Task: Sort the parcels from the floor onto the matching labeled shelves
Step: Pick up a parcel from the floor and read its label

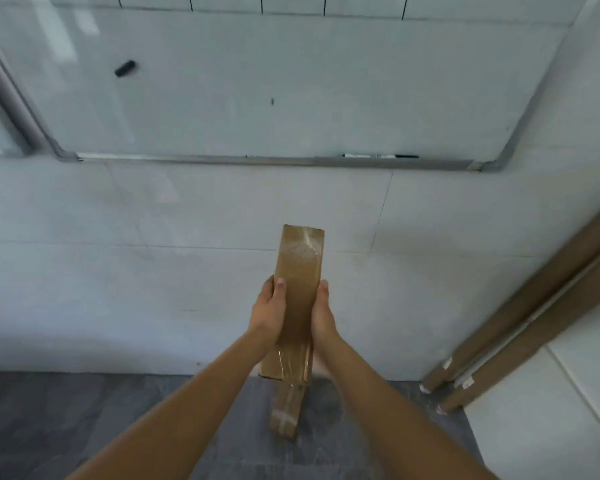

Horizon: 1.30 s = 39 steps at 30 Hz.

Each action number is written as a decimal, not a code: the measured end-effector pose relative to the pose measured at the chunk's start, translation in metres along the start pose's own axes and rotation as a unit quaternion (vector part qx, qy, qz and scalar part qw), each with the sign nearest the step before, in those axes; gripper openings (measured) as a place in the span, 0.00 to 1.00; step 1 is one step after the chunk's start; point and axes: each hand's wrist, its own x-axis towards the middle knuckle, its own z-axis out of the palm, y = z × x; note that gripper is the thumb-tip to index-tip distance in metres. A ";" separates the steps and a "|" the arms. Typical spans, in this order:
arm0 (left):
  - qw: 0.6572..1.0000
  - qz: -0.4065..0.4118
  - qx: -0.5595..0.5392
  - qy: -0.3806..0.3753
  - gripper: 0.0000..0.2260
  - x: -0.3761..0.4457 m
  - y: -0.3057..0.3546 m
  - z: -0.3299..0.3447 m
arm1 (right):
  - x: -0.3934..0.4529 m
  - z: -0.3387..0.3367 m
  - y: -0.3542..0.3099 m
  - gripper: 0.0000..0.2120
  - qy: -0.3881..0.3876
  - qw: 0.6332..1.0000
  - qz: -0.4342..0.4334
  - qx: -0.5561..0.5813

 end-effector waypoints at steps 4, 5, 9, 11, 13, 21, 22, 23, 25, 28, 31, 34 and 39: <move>0.999 0.037 0.002 0.007 0.22 -0.017 0.064 -0.019 | -0.031 0.011 -0.062 0.34 -0.045 0.997 -0.050 -0.031; 0.999 0.050 -0.001 0.009 0.22 -0.022 0.081 -0.023 | -0.037 0.012 -0.077 0.33 -0.057 0.996 -0.060 -0.036; 0.993 0.114 -0.007 0.022 0.21 -0.043 0.152 -0.037 | -0.074 0.028 -0.142 0.32 -0.084 0.989 -0.114 -0.051; 0.990 0.137 -0.014 0.033 0.21 -0.052 0.185 -0.045 | -0.091 0.038 -0.174 0.34 -0.097 0.984 -0.141 -0.058; 0.986 0.160 -0.019 0.046 0.21 -0.060 0.213 -0.052 | -0.106 0.048 -0.203 0.34 -0.109 0.978 -0.165 -0.059; 0.963 0.261 0.001 0.064 0.19 -0.101 0.295 -0.064 | -0.164 0.056 -0.277 0.30 -0.109 0.966 -0.227 -0.063; 0.960 0.275 0.009 0.062 0.19 -0.105 0.304 -0.064 | -0.169 0.057 -0.285 0.30 -0.124 0.962 -0.238 -0.058; 0.956 0.287 0.015 0.063 0.19 -0.109 0.313 -0.064 | -0.176 0.058 -0.292 0.32 -0.138 0.956 -0.253 -0.053; 0.950 0.304 0.019 0.063 0.20 -0.117 0.328 -0.062 | -0.183 0.059 -0.301 0.42 -0.143 0.946 -0.288 -0.048; 0.950 0.308 0.009 0.055 0.20 -0.123 0.342 -0.060 | -0.165 0.055 -0.314 0.56 -0.136 0.939 -0.312 -0.054; 0.952 0.303 -0.018 0.046 0.20 -0.126 0.350 -0.058 | -0.188 0.048 -0.323 0.53 -0.150 0.933 -0.317 -0.079; 0.954 0.294 -0.047 0.017 0.21 -0.129 0.358 -0.052 | -0.202 0.046 -0.331 0.44 -0.151 0.931 -0.322 -0.081; 0.958 0.279 -0.002 0.063 0.37 -0.125 0.367 -0.056 | -0.209 0.052 -0.340 0.58 -0.038 0.940 -0.326 -0.097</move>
